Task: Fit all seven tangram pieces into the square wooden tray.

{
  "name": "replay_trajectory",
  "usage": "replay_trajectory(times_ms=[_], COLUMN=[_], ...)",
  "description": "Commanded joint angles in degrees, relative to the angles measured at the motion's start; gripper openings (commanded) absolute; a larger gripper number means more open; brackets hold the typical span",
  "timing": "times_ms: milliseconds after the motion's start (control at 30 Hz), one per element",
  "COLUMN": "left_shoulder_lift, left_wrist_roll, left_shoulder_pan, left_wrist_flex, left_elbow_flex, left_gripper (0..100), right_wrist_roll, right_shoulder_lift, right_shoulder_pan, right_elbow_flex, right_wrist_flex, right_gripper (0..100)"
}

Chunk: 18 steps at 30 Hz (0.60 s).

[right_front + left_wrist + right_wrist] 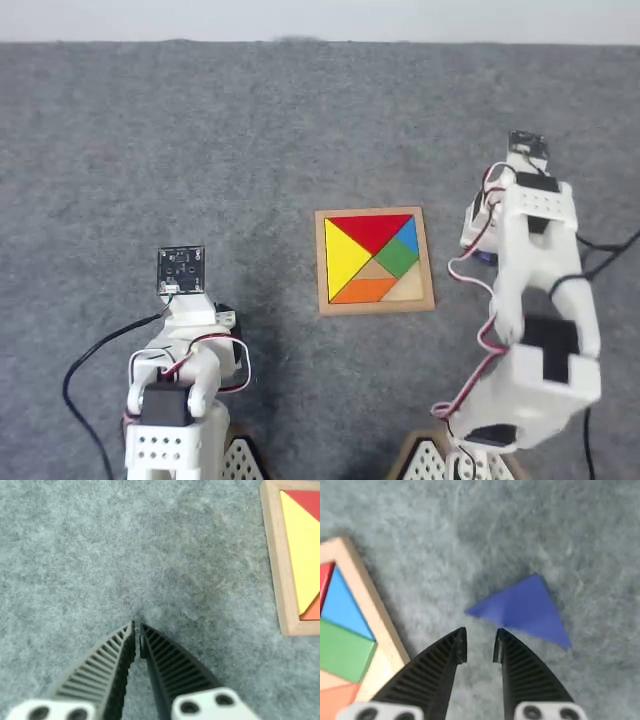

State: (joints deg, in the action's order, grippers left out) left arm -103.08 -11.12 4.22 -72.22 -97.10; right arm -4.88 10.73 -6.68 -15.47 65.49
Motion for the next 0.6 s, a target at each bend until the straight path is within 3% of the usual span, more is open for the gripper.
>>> replay_trajectory(times_ms=[0, 167, 367, 567], left_shoulder_lift=[-1.14, -1.14, -1.14, -1.14], left_wrist_roll=[0.62, 0.62, 0.62, 0.62], left_shoulder_pan=[0.35, 0.35, 0.35, 0.35], left_wrist_flex=[-0.09, -0.09, -0.09, -0.09], left_elbow_flex=[0.66, 0.66, 0.66, 0.66], left_gripper=[1, 1, 1, 1], right_wrist_roll=[-0.88, -1.05, -0.79, -3.34], right_shoulder_lift=[2.77, 7.52, 9.10, 9.19], right_shoulder_pan=[0.40, -0.13, -0.92, -6.02], right_elbow_flex=[5.27, 8.26, 9.14, 10.37], right_wrist_flex=[0.84, 1.01, 1.36, 0.75], right_gripper=[11.0, 11.9, 21.2, 21.4])
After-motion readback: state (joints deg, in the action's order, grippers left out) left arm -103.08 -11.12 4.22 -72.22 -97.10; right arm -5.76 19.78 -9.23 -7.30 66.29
